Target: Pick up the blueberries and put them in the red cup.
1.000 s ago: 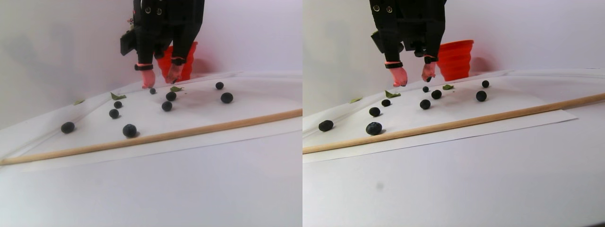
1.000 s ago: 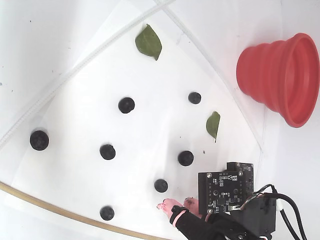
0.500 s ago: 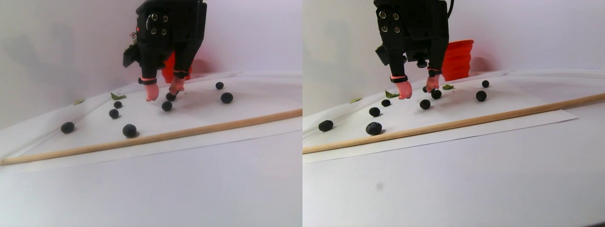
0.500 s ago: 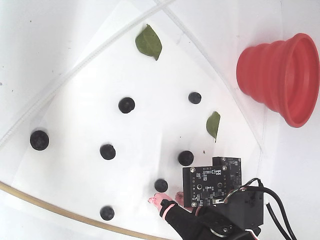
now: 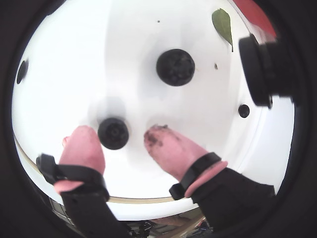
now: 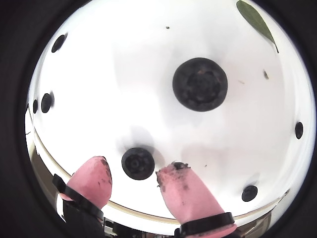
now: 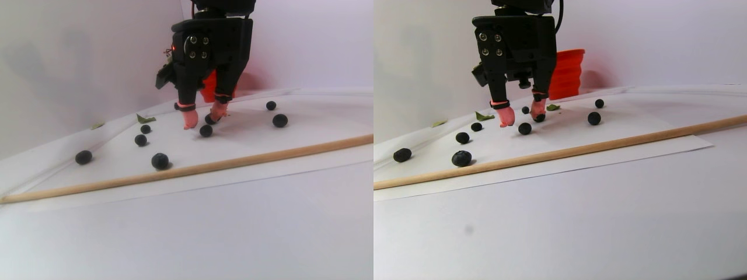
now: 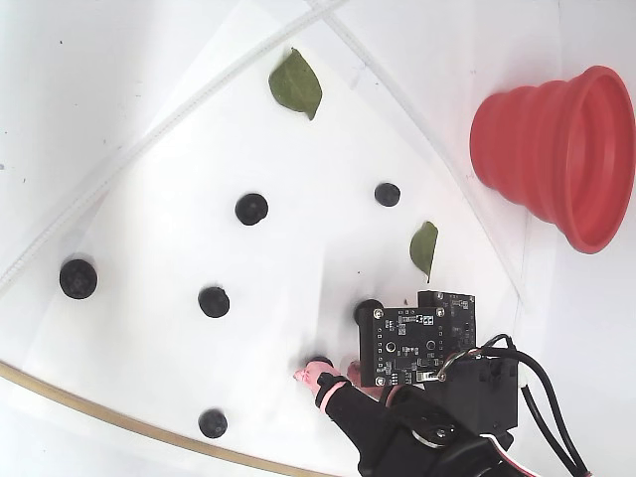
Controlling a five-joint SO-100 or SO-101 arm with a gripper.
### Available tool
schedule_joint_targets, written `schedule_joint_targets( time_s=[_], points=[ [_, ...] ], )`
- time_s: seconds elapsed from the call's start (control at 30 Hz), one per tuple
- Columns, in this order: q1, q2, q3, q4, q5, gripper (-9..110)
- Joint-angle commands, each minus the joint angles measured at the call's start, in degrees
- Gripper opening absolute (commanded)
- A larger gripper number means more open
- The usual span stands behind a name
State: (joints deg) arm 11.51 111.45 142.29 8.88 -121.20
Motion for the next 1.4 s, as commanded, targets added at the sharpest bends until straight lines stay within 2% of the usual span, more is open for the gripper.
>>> schedule_joint_targets(
  time_s=[0.0,1.37],
  points=[
    [-0.88,0.44,-2.55,-1.05,-0.18,19],
    [-1.23,-5.36,1.67,-8.44,-3.16,17]
  ],
)
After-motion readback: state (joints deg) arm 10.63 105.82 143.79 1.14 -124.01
